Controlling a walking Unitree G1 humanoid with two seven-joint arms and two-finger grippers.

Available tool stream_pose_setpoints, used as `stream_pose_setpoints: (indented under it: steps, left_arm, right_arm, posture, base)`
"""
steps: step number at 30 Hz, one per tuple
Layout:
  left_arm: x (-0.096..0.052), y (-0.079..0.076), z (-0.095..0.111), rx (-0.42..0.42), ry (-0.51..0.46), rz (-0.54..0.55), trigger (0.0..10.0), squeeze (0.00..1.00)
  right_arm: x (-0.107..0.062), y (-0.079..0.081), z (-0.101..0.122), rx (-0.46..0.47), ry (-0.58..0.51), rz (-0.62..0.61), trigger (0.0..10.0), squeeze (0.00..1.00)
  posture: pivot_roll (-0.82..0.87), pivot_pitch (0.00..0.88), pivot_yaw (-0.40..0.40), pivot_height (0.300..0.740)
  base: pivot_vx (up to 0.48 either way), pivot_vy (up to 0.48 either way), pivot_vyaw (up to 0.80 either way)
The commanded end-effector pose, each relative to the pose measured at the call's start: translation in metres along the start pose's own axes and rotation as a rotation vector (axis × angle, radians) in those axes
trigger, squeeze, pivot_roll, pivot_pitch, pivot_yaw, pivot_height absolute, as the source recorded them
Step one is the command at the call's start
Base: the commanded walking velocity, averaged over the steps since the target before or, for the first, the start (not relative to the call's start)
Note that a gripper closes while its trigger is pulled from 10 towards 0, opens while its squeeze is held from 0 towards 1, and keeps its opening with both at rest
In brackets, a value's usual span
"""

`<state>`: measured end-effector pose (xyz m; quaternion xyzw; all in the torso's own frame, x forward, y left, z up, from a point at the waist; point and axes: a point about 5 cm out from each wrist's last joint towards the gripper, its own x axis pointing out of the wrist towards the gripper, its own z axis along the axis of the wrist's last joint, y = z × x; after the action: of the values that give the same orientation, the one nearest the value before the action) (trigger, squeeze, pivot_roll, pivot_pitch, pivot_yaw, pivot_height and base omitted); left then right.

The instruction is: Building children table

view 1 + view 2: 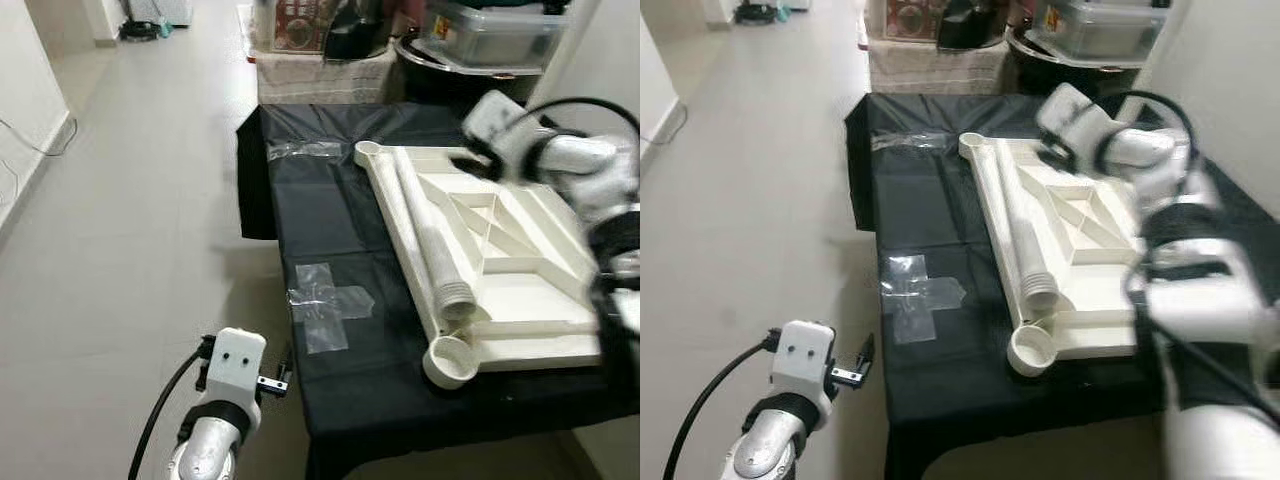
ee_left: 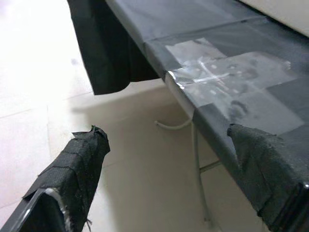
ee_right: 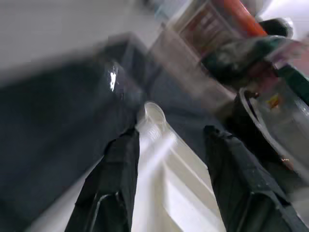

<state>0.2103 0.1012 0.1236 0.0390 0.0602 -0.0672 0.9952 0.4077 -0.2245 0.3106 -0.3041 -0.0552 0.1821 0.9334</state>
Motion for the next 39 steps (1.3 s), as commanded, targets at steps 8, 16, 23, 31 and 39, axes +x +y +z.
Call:
stream_pose_setpoints:
  steps: [8, 16, 23, 31, 39]
  left_arm:
    - [-0.001, 0.004, -0.005, 0.036, 0.005, 0.020, 10.0, 0.00]
    - [-0.002, 0.005, -0.004, 0.043, -0.010, 0.027, 10.0, 0.00]
    - [-0.001, 0.006, -0.004, 0.056, -0.018, 0.031, 10.0, 0.00]
    - [0.000, 0.007, -0.005, 0.080, -0.016, 0.042, 10.0, 0.00]
    - [0.001, 0.008, -0.007, 0.082, -0.001, 0.043, 10.0, 0.00]
  right_arm:
    - [0.009, 0.057, -0.011, 0.380, -0.244, -0.111, 10.0, 0.00]
    - [-0.010, 0.120, -0.015, 0.572, -0.353, -0.125, 10.0, 0.00]
    - [-0.016, 0.138, -0.013, 0.587, -0.360, -0.110, 10.0, 0.00]
    - [-0.017, 0.139, -0.015, 0.577, -0.343, -0.141, 10.0, 0.00]
    - [-0.022, 0.140, -0.014, 0.586, -0.322, -0.155, 10.0, 0.00]
  posture:
    - [0.06, 0.047, -0.066, 0.740]
    - [0.06, 0.040, -0.065, 0.740]
    - [0.07, 0.043, -0.064, 0.740]
    - [0.07, 0.045, -0.062, 0.740]
    - [0.07, 0.047, -0.065, 0.740]
  base:
    - [0.000, 0.000, 0.00]
    - [0.000, 0.000, 0.00]
    - [0.000, 0.000, 0.00]
    - [0.000, -0.133, 0.00]
    - [0.000, -0.467, 0.00]
